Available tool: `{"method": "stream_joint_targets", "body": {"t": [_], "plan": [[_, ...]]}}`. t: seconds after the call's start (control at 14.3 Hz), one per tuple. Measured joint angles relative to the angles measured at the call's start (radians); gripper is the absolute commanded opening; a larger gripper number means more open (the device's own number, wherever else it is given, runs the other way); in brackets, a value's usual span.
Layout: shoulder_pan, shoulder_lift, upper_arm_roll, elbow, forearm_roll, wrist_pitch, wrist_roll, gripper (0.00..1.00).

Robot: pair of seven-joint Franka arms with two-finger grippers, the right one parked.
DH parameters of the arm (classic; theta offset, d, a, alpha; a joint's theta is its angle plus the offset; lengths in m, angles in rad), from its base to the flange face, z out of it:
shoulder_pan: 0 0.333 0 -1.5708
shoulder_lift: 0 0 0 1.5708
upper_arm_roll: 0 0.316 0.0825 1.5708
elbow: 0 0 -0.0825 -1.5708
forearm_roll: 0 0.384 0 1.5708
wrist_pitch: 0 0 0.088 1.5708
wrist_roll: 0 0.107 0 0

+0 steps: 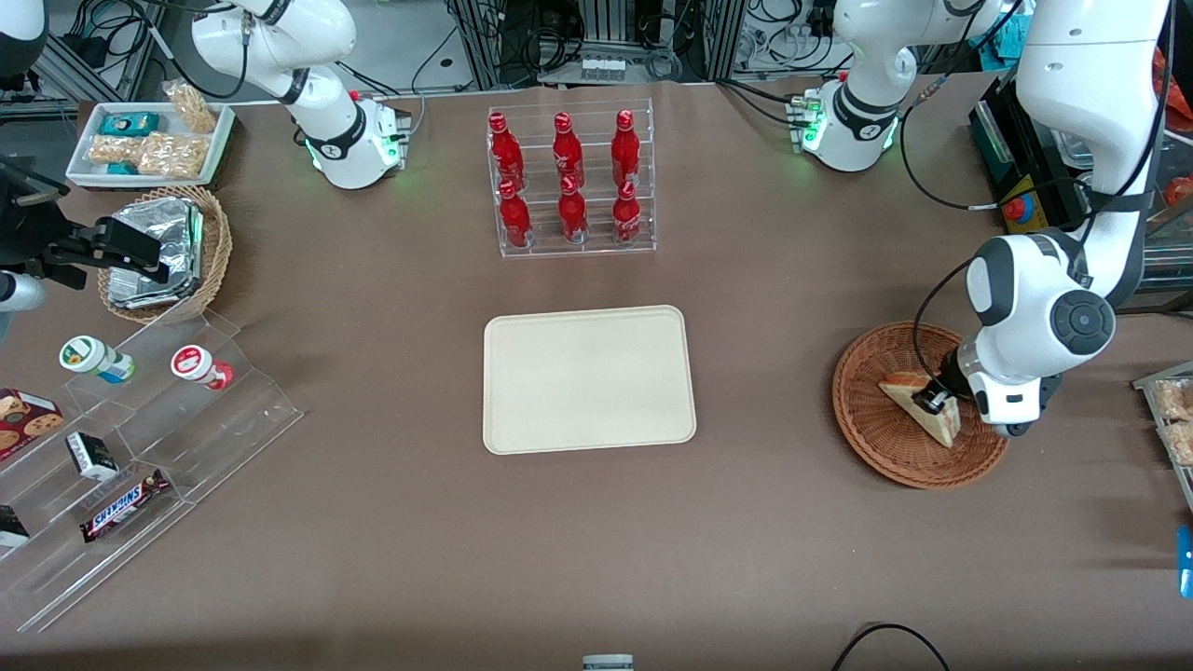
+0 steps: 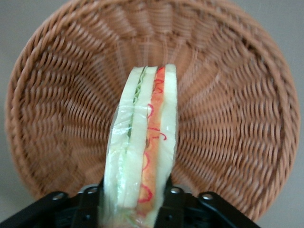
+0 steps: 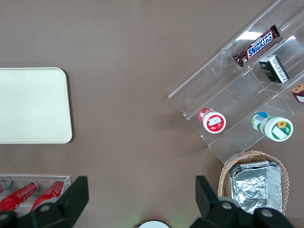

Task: Place sandwich from basket to tray
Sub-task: 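Lift the sandwich and carry it with the left gripper over the tray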

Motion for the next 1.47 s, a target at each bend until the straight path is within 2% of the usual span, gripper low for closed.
{"method": "stream_joint_targets", "body": {"t": [0.28,0.49,0.7,0.91,1.12,1.47], "plan": [[-0.072,-0.038,-0.008,0.104,0.002,-0.165,0.097,0.04],[-0.181,-0.03,-0.018,0.142,0.002,-0.175,0.213,0.04],[-0.317,0.003,-0.023,0.205,0.001,-0.212,0.223,0.02],[-0.464,0.05,-0.024,0.257,0.0,-0.203,0.132,0.02],[-0.593,0.147,-0.024,0.381,0.0,-0.192,-0.012,0.02],[-0.723,0.318,-0.027,0.577,0.0,-0.192,-0.156,0.02]]}}
